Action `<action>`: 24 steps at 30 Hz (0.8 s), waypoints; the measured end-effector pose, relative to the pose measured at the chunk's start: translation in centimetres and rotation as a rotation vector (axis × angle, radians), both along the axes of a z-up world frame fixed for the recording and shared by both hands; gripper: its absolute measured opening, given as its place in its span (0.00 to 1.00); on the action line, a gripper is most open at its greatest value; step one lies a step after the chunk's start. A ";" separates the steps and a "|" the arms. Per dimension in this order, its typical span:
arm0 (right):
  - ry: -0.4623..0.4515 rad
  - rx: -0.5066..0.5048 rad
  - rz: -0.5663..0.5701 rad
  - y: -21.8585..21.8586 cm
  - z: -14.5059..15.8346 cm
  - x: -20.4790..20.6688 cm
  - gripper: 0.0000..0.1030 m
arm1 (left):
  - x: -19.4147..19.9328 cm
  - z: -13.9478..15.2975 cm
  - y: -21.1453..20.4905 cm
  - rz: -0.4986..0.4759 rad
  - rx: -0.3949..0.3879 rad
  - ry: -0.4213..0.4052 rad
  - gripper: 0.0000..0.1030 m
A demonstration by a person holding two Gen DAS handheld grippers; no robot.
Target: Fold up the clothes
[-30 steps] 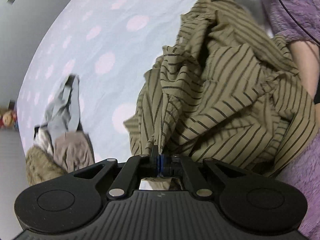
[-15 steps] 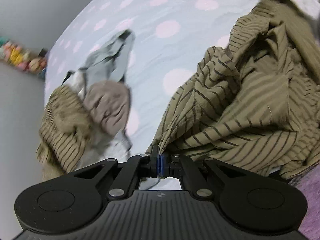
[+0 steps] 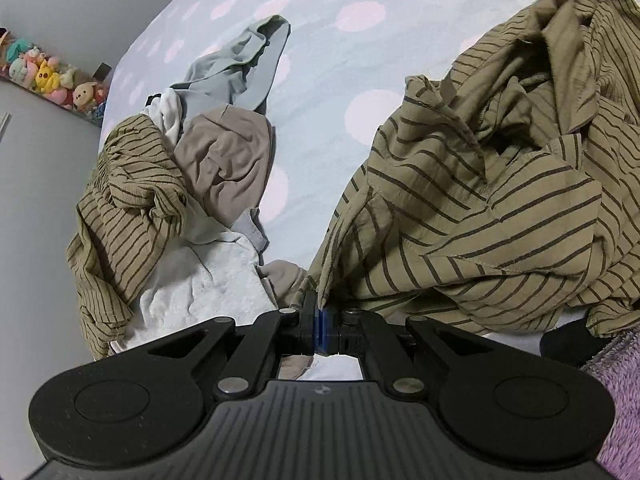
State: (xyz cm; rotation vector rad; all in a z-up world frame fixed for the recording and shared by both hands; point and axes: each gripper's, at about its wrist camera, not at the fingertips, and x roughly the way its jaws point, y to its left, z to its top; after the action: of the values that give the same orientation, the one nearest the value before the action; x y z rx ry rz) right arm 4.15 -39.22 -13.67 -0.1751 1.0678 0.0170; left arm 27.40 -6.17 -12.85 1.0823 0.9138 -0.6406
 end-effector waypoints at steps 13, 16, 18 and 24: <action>-0.113 0.278 0.106 10.2 2.1 8.3 0.23 | 0.1 -0.2 0.4 -0.011 -0.030 0.001 0.00; -0.092 0.312 0.096 11.7 1.5 9.3 0.03 | 0.1 -0.1 0.6 -0.013 -0.041 0.002 0.00; -0.111 0.355 0.096 12.8 2.1 9.4 0.03 | 0.1 -0.1 0.7 -0.014 -0.048 0.002 0.00; -0.176 0.487 0.174 18.1 5.2 10.7 0.03 | 0.1 -0.3 0.9 -0.011 -0.065 0.012 0.00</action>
State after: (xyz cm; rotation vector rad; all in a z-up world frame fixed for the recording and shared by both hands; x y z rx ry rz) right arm 14.87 -21.16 -8.44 0.1693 0.8433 0.4077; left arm 27.48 -5.23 -13.17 1.0271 0.8919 -0.6823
